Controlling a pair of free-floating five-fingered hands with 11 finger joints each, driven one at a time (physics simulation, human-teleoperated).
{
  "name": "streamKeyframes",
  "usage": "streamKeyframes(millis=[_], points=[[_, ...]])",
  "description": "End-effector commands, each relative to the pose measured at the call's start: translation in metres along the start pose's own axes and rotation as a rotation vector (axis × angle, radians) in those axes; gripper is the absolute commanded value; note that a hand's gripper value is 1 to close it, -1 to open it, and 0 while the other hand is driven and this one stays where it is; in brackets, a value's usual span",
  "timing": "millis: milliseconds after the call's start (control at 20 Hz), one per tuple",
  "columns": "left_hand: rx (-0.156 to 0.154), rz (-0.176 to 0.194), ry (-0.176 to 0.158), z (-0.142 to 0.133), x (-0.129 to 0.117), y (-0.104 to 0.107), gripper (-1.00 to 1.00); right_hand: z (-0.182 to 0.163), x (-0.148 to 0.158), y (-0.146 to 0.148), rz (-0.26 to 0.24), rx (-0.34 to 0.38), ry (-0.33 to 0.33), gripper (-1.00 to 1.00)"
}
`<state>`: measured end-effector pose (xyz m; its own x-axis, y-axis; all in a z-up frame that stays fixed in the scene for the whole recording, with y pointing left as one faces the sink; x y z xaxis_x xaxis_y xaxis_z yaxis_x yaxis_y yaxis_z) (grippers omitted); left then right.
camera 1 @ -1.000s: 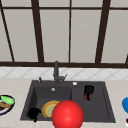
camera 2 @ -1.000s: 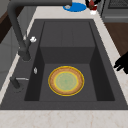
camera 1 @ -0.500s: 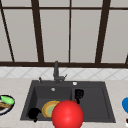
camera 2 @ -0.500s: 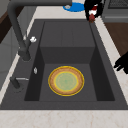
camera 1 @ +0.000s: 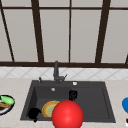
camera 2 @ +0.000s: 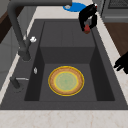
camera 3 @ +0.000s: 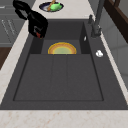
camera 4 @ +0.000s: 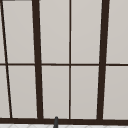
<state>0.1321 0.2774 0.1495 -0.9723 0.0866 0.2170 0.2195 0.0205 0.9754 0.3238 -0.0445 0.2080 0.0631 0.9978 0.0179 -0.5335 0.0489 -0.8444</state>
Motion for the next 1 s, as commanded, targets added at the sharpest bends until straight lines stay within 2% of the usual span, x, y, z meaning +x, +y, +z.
streamKeyframes(millis=[0, 150, 450, 650, 950], points=[[0.0, 0.0, 0.0, 0.0, 0.0, 0.0, 0.0, -0.021, 0.019, -0.001, -0.016, -0.001, 0.044, 1.0], [0.0, 0.0, 0.0, 0.0, 0.0, 0.0, 0.0, -0.037, 0.036, 0.004, -0.012, -0.001, 0.046, 1.0], [0.0, 0.0, 0.0, 0.0, 0.0, 0.0, 0.0, -0.048, 0.081, 0.021, 0.009, -0.005, 0.04, 1.0], [0.0, 0.0, 0.0, 0.0, 0.0, 0.0, 0.0, -0.063, 0.11, 0.046, 0.009, -0.024, 0.037, 1.0], [0.0, 0.0, 0.0, 0.0, 0.0, 0.0, 0.0, -0.09, 0.149, 0.088, -0.017, -0.007, 0.04, 1.0]])
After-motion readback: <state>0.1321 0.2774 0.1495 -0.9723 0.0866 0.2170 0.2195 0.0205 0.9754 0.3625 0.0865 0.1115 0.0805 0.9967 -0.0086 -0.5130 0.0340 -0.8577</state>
